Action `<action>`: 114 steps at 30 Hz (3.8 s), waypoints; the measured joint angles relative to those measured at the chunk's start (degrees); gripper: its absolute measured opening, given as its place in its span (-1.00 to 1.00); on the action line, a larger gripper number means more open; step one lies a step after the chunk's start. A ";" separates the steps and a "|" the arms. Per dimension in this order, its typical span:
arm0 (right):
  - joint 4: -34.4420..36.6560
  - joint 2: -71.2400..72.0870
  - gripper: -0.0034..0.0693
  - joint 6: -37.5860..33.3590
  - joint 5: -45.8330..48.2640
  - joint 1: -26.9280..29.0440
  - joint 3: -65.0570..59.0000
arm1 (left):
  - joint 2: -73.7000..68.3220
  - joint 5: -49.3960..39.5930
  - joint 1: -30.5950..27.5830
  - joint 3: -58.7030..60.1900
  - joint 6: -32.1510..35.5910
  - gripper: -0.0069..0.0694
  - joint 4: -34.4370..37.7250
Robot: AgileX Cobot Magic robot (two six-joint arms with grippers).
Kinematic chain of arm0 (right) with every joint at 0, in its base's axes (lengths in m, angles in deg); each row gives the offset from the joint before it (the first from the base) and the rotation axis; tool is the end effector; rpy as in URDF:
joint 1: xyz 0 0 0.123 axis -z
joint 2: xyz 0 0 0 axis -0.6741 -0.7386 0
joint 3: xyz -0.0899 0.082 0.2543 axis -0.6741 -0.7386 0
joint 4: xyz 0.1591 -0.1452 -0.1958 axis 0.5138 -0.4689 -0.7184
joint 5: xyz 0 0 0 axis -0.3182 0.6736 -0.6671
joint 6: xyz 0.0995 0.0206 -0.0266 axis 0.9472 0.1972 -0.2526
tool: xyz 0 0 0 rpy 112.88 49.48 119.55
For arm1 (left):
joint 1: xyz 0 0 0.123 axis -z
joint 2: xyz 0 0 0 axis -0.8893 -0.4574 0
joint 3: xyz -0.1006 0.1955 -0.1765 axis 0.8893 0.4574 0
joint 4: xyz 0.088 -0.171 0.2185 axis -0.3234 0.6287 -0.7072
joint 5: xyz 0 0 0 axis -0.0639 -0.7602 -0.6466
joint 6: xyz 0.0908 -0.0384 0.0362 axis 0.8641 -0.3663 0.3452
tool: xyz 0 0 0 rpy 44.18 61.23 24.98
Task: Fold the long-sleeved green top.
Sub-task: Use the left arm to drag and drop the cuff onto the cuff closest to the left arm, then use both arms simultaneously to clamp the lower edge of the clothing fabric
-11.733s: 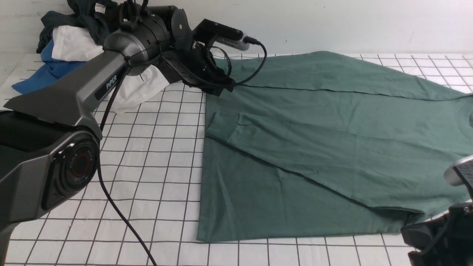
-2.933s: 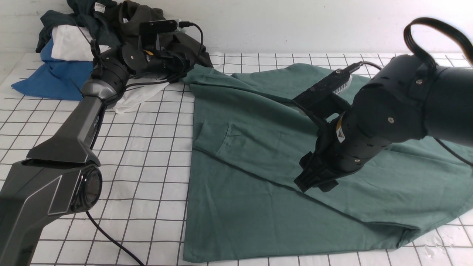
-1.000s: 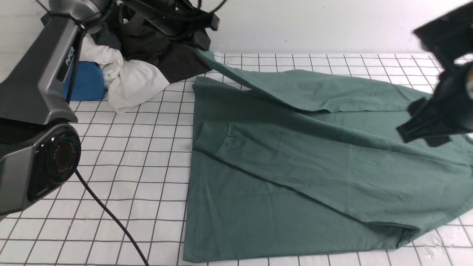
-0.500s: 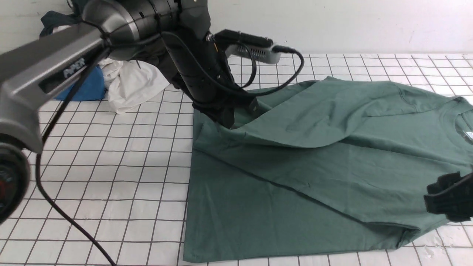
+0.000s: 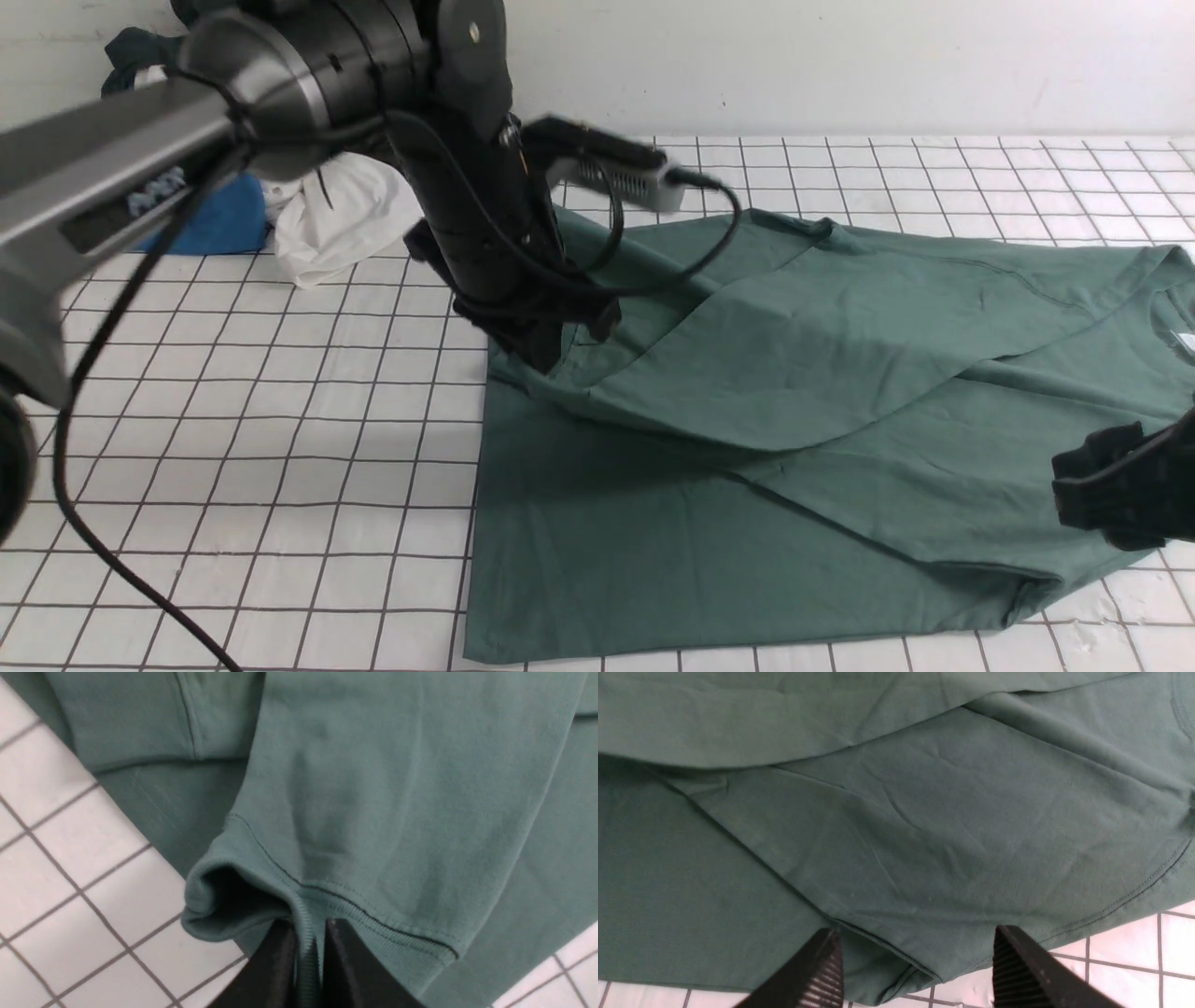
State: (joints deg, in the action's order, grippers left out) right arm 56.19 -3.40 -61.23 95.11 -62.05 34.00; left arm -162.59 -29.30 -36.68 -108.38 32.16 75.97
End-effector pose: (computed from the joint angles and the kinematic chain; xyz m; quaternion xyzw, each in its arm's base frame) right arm 0.2317 0.0612 0.2415 -0.0737 0.9449 -0.0189 0.3184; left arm 0.4109 -0.2201 0.2271 0.2835 0.9511 -0.0951 0.0776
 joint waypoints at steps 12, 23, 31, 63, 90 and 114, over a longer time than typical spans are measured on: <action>1.08 -0.12 0.21 -1.37 0.80 0.00 0.14 | 0.46 1.98 0.00 0.10 -0.48 0.24 -7.23; 1.76 -18.57 -0.57 -10.08 0.82 0.19 21.98 | 4.85 0.62 0.21 13.03 3.07 -0.08 0.98; 5.67 -47.10 -0.94 -19.86 0.92 4.53 48.69 | 7.61 5.01 0.65 30.54 7.08 -0.24 7.74; 28.17 -101.49 -0.95 -26.58 12.07 14.18 120.80 | 10.04 4.02 8.39 35.01 2.05 -0.26 11.32; 37.21 -32.36 -0.95 -48.26 24.75 14.06 59.19 | 15.31 16.54 17.49 35.01 27.49 0.27 -15.52; 43.53 -3.67 -0.95 -50.80 9.60 14.06 21.79 | 9.67 14.94 17.97 35.04 24.75 -0.51 -13.84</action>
State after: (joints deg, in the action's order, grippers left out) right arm 99.72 -7.07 -112.03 104.71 -47.99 55.79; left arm -152.92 -14.37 -18.71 -73.35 56.91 62.12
